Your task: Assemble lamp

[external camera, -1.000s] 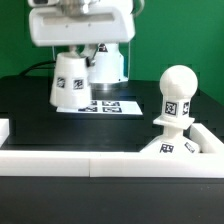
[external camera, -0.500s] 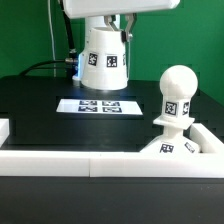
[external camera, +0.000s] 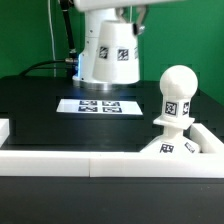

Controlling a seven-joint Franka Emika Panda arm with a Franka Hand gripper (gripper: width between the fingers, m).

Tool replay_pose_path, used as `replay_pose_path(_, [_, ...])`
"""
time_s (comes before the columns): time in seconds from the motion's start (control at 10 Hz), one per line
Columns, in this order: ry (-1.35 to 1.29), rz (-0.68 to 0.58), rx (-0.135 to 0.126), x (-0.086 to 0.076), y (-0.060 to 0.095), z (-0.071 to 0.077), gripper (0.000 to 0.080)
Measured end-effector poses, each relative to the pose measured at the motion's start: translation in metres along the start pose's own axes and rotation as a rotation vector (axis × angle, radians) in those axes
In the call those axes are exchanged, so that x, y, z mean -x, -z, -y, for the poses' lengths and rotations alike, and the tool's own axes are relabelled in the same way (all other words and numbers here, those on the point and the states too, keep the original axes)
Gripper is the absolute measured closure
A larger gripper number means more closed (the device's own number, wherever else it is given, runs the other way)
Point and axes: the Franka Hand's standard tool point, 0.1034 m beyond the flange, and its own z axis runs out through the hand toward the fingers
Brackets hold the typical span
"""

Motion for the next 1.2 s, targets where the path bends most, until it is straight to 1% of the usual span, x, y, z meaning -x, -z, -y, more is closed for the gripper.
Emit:
replay_pose_path(0.1, [-0.026, -0.031, -0.006, -0.005, 0.011, 0.025, 0.0755])
replay_pose_path(0.3, [-0.035, -0.034, -0.019, -0.009, 0.025, 0.056, 0.0755])
replay_pose_path(0.4, [-0.037, -0.036, -0.023, -0.014, 0.033, 0.069, 0.0755])
replay_pose_path(0.5, [-0.053, -0.028, -0.022, -0.017, 0.039, 0.079, 0.0755])
replay_pose_path(0.6, [-0.053, -0.033, -0.024, -0.024, 0.042, 0.092, 0.0755])
replay_pose_path(0.7, [-0.05, -0.036, -0.02, -0.03, 0.035, 0.103, 0.0755])
replay_pose_path(0.8, [-0.046, -0.04, -0.014, -0.033, 0.023, 0.106, 0.0755])
replay_pose_path(1.0, [-0.039, -0.024, 0.005, -0.03, 0.002, 0.112, 0.0755])
replay_pose_path(1.1, [-0.033, -0.019, 0.009, -0.03, -0.004, 0.115, 0.0755])
replay_pose_path(1.2, [-0.025, -0.025, 0.01, -0.03, -0.01, 0.114, 0.0755])
